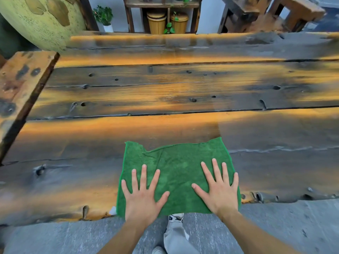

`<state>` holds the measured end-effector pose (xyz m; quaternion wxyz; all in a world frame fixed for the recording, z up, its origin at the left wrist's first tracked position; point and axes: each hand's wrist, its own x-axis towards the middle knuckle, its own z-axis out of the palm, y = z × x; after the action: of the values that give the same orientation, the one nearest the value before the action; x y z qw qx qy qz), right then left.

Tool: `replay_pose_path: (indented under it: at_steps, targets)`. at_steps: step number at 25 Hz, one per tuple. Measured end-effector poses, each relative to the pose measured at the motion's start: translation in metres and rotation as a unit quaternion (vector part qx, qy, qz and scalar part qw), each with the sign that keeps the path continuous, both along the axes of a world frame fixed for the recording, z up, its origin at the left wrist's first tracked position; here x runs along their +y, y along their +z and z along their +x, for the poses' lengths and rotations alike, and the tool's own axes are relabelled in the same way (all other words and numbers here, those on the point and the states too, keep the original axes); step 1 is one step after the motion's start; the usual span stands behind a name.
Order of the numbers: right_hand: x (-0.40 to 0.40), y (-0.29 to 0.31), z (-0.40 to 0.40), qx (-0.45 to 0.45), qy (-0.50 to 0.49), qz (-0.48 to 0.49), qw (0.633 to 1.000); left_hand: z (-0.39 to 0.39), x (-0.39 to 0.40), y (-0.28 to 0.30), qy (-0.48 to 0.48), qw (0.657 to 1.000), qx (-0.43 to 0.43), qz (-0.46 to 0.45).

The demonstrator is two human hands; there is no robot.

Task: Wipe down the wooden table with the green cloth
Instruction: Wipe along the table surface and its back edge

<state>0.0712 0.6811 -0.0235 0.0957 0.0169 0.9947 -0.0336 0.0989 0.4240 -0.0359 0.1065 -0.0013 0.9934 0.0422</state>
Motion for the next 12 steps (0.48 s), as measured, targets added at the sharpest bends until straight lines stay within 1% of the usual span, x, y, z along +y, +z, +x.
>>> replay_pose_path:
  at_steps: [3, 7, 9, 12]
  targets:
    - [0.009, 0.003, 0.027, -0.030, -0.016, -0.009, 0.999, 0.021, 0.005, 0.003, 0.002, 1.000, -0.021, 0.003]
    - [0.010, 0.008, 0.054, -0.056, -0.083, -0.029, 0.995, 0.033, 0.015, 0.001, -0.008, 0.999, -0.033, 0.005]
    - [0.011, 0.014, 0.050, -0.072, -0.104, -0.038, 0.991, 0.030, 0.019, 0.003, -0.019, 0.999, -0.026, 0.013]
    - [0.019, 0.014, 0.038, -0.074, -0.107, -0.033, 0.991, 0.016, 0.025, 0.003, -0.040, 0.999, -0.026, 0.010]
